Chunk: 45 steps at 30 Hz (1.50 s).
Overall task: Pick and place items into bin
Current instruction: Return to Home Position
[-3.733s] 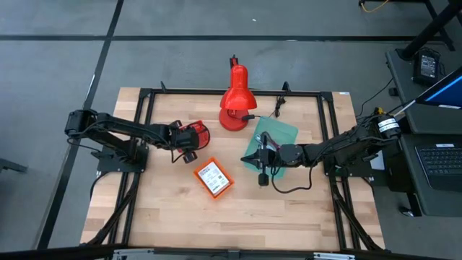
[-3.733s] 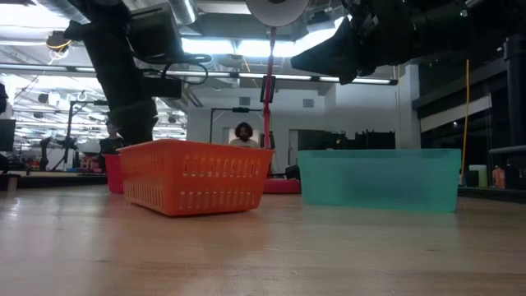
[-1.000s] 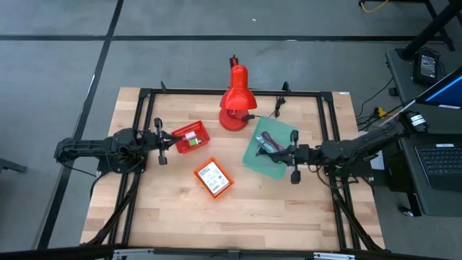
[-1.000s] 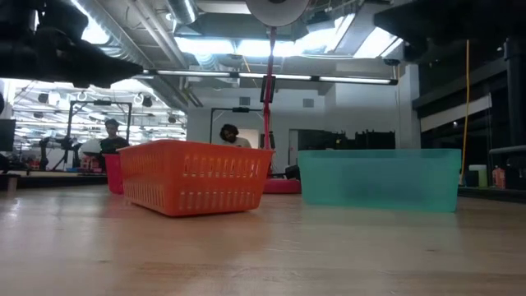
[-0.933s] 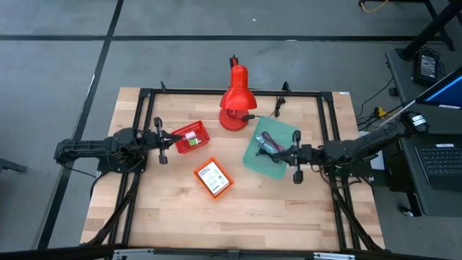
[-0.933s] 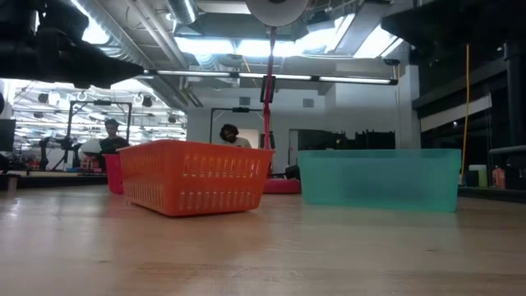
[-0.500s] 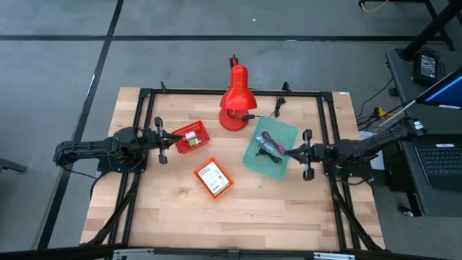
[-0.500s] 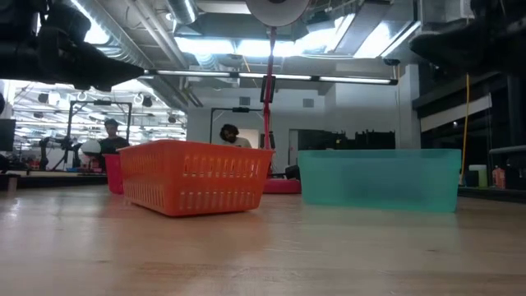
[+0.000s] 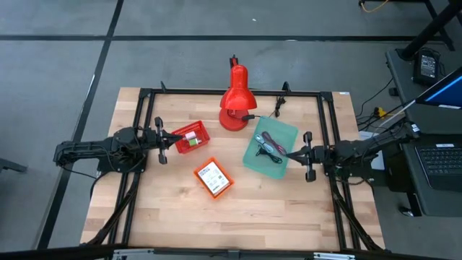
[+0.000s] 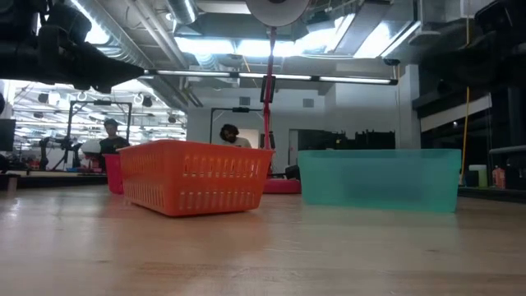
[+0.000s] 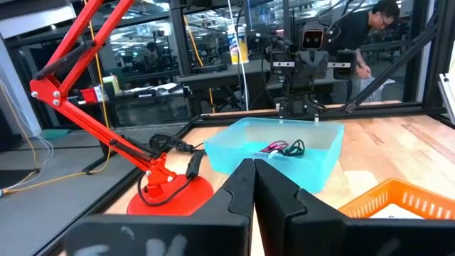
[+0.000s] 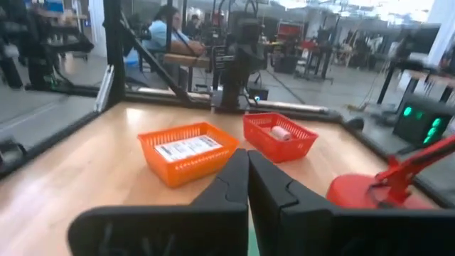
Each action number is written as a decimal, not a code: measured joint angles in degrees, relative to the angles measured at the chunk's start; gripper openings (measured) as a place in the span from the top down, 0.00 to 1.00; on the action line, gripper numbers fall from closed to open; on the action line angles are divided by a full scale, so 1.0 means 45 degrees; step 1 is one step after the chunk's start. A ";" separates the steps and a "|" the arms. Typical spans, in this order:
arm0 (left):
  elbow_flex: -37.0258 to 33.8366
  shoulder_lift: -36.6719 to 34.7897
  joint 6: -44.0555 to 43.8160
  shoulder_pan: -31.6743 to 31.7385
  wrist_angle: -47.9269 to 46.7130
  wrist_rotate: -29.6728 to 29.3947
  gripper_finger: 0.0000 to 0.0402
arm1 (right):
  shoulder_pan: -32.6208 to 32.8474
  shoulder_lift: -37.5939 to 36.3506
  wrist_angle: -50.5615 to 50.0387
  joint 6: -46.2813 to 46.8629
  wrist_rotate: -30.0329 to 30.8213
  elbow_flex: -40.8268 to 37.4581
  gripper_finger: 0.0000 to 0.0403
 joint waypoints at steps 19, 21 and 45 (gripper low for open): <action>0.0000 0.0000 0.0002 0.0000 0.0002 -0.0005 0.98 | 0.0000 0.0005 -0.0041 0.2125 -0.0022 0.0000 1.00; 0.0000 0.0000 0.0005 0.0000 0.0000 -0.0005 0.99 | 0.0099 -0.0009 -0.0302 0.2365 -0.0107 0.0000 1.00; 0.0000 0.0001 0.0005 -0.0005 0.0038 -0.0039 0.99 | -0.0923 -0.3932 -0.3845 0.2015 -0.4958 -0.0005 1.00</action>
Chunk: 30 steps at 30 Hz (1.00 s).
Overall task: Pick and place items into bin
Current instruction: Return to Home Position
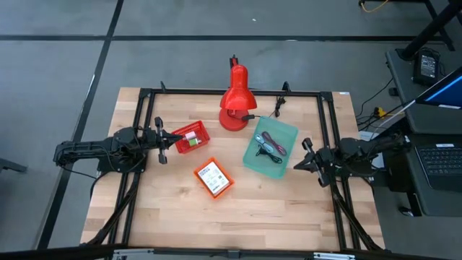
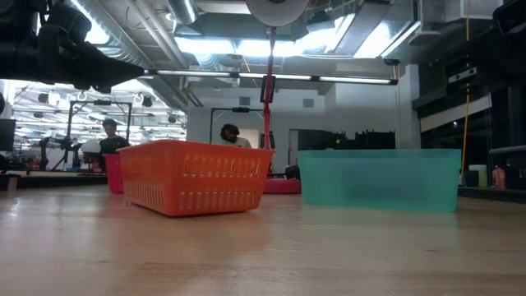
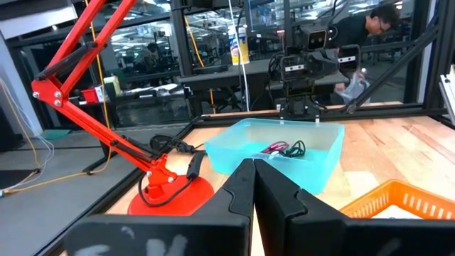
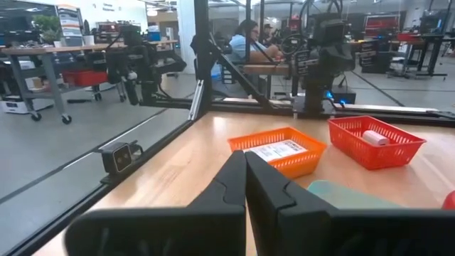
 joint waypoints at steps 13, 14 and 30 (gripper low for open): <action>0.0000 0.0000 0.0000 0.0000 -0.0004 -0.0005 0.99 | 0.0010 0.0016 0.0006 0.0290 0.0045 0.0000 1.00; 0.0000 0.0000 0.0000 0.0000 -0.0004 0.0000 0.99 | 0.0010 0.0013 0.0005 0.0277 0.0046 0.0000 1.00; 0.0000 0.0000 0.0000 0.0000 -0.0004 0.0000 0.99 | 0.0010 0.0017 0.0008 0.0267 0.0054 0.0000 1.00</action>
